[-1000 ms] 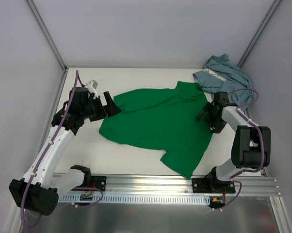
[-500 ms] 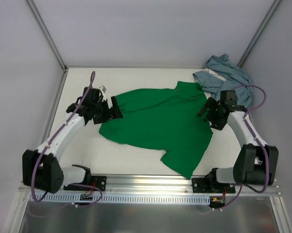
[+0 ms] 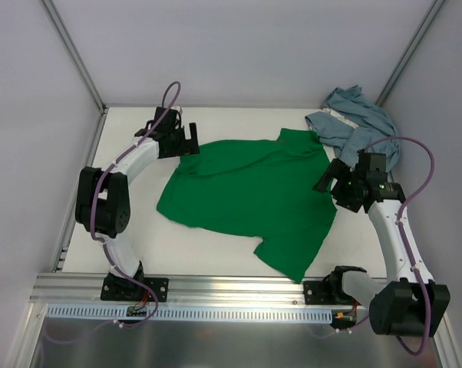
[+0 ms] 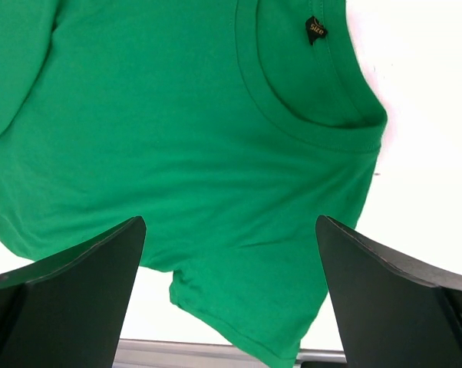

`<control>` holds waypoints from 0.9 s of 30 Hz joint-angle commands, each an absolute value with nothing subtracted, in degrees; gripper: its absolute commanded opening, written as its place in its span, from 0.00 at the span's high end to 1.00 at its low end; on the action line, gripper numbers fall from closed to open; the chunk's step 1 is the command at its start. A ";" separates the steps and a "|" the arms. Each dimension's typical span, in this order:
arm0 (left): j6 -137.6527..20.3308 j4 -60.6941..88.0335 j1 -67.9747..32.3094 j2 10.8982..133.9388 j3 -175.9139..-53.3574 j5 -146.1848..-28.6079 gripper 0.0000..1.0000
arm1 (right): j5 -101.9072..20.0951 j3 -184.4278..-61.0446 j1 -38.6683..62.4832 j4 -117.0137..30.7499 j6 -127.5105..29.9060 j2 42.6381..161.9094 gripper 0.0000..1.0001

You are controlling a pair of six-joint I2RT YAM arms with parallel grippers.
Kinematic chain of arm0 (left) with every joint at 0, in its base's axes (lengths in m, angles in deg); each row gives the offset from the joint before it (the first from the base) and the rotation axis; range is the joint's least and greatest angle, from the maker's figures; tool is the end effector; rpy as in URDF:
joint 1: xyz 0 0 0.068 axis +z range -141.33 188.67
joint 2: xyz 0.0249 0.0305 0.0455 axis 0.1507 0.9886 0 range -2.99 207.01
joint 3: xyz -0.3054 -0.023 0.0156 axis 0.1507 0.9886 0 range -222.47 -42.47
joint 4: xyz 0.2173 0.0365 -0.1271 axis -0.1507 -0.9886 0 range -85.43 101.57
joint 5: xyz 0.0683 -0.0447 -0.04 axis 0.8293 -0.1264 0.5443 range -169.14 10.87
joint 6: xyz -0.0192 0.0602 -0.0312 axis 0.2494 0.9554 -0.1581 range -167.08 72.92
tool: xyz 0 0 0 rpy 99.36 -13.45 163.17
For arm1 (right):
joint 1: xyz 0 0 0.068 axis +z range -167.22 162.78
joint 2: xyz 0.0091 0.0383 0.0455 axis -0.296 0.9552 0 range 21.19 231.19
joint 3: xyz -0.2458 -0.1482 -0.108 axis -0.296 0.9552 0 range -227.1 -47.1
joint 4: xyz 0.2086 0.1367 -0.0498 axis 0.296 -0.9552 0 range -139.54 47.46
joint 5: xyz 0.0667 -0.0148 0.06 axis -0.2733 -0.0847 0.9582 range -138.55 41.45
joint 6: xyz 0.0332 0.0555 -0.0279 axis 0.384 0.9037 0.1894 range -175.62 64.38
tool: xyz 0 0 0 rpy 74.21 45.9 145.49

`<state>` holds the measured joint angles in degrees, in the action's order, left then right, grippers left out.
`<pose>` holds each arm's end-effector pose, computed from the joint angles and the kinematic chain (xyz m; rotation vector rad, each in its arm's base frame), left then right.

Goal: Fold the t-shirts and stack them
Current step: Flatten out the tshirt

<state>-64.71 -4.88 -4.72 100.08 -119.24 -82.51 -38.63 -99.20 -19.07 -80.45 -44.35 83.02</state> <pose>0.4114 -0.1014 0.2640 -0.0565 2.3391 -0.3402 0.2114 0.0031 0.2993 0.1943 2.3973 0.2842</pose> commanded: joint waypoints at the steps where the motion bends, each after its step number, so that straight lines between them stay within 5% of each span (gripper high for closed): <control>1: -60.79 -3.72 -3.12 103.70 -124.98 -79.57 0.01 | -38.35 -98.96 -19.15 -84.19 -46.30 79.64 0.01; 7: -60.09 -10.32 -2.14 112.93 -133.78 -80.36 0.01 | -38.70 -98.78 -19.15 -85.43 -46.65 79.02 0.01; 22: -62.99 -13.05 0.05 118.04 -134.14 -89.67 0.02 | -38.70 -97.90 -19.15 -84.37 -45.51 80.26 0.00; 23: -63.25 -12.61 0.05 117.95 -134.05 -90.47 0.05 | -38.70 -97.82 -19.15 -84.20 -45.51 80.26 0.00; 25: -64.22 -12.34 0.14 117.95 -134.48 -92.40 0.37 | -38.70 -97.64 -19.15 -84.28 -45.51 80.34 0.00; 26: -65.09 -12.60 0.14 118.21 -134.84 -93.62 0.54 | -38.70 -97.55 -19.15 -84.20 -45.51 80.34 0.01; 27: -65.36 -12.86 0.14 118.30 -135.10 -93.90 0.82 | -38.79 -97.46 -19.15 -84.11 -45.42 80.34 0.01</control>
<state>-63.77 -11.94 -0.59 118.74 -133.82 -89.57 -38.81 -97.67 -19.07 -84.80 -45.60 80.31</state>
